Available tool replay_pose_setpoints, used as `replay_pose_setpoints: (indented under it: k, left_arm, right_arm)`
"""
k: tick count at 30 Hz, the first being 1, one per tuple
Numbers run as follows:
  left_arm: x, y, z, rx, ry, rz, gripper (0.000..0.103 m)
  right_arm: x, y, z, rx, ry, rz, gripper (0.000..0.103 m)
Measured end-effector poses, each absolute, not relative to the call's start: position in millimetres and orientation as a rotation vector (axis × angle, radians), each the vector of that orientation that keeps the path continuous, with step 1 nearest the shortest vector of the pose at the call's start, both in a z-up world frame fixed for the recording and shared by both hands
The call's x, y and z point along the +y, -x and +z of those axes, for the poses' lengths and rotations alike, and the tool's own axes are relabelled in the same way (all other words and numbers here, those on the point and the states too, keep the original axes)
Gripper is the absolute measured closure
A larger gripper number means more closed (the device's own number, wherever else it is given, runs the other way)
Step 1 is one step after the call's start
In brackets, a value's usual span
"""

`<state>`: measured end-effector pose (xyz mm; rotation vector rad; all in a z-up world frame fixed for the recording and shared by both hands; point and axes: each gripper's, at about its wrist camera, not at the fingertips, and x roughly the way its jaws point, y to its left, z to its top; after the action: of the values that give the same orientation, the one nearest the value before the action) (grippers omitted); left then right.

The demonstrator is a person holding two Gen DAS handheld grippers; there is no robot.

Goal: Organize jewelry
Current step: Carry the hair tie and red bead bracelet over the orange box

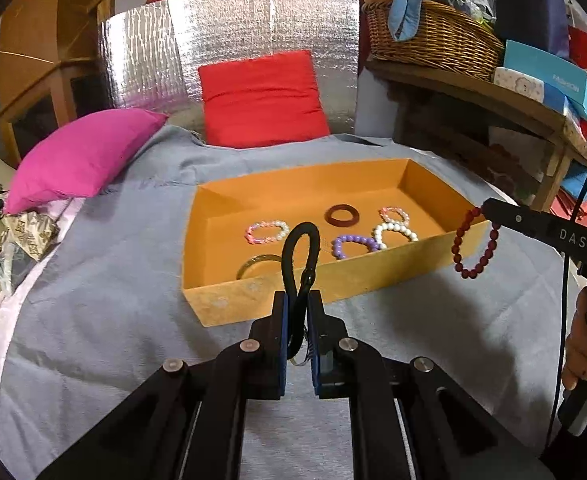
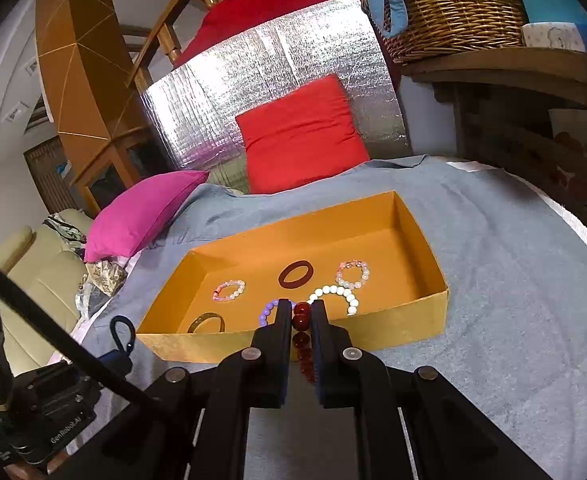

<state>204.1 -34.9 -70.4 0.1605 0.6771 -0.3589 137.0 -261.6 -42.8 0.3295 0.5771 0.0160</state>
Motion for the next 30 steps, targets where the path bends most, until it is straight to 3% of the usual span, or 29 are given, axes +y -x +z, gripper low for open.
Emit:
replay_pose_setpoints:
  k: [30]
  left_arm:
    - [-31.0,-198.3,-59.6,0.653,-0.189,-0.276,0.093]
  right_arm:
    - [-260.5,-141.7,-44.5,0.582,-0.336,0.01,0.093]
